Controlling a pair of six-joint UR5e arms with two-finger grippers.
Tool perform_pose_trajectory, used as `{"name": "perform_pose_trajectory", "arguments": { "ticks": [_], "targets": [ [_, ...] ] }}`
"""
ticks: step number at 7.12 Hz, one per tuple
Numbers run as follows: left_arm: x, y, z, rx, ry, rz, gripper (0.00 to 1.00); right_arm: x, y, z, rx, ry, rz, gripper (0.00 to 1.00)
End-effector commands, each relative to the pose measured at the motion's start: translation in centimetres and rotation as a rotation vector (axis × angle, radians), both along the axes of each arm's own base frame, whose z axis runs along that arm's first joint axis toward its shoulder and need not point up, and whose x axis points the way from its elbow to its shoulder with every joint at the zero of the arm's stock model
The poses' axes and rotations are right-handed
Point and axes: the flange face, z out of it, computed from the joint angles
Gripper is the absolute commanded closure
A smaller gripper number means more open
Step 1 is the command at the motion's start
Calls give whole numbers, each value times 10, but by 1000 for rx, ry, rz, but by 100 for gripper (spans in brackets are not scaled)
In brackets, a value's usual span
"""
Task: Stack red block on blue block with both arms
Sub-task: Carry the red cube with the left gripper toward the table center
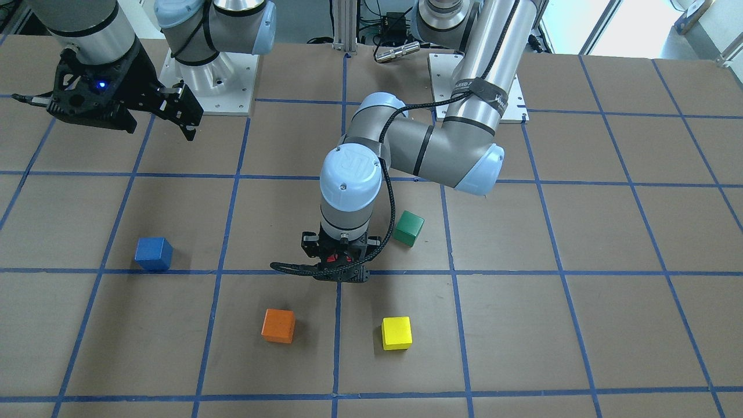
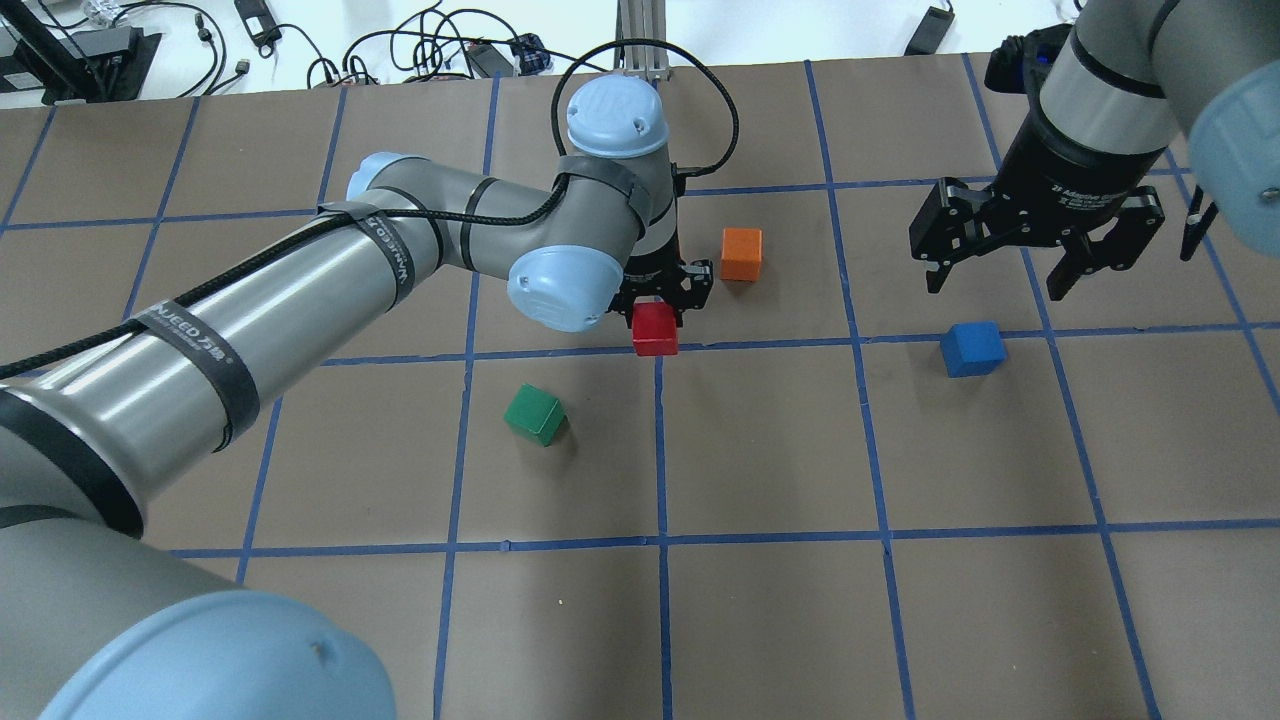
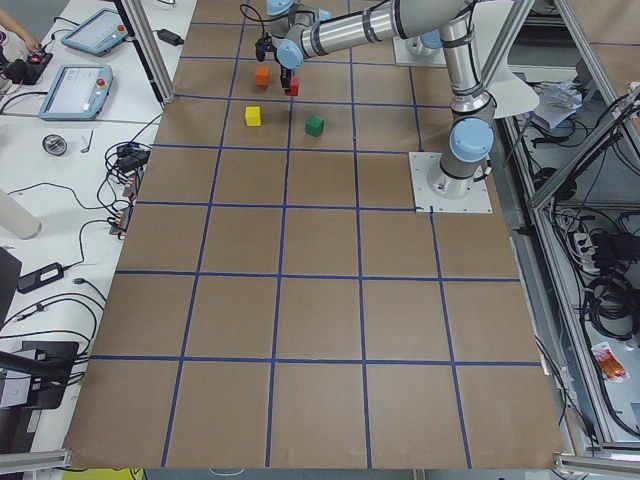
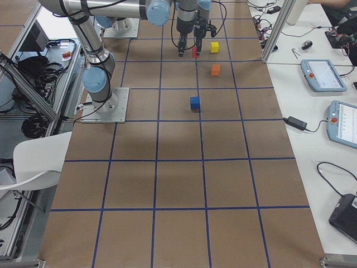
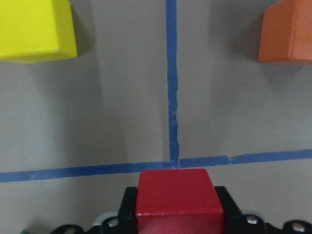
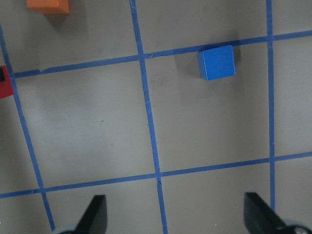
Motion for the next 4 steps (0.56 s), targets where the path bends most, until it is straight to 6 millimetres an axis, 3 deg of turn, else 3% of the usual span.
{"name": "perform_pose_trajectory", "arguments": {
  "ticks": [1, 2, 3, 4],
  "targets": [
    [-6, -1, -22, 20, -11, 11, 81, -1, -3, -3, -8, 2, 4, 0],
    [-5, 0, -26, 23, -13, 14, 1, -2, -6, -10, 17, -1, 2, 0],
    [-7, 1, -25, 18, -14, -1, 0, -3, -7, -10, 12, 0, 0, 0],
    [0, -7, -5, -1, 2, 6, 0, -3, -8, -9, 0, 1, -15, 0]
  ]
}}
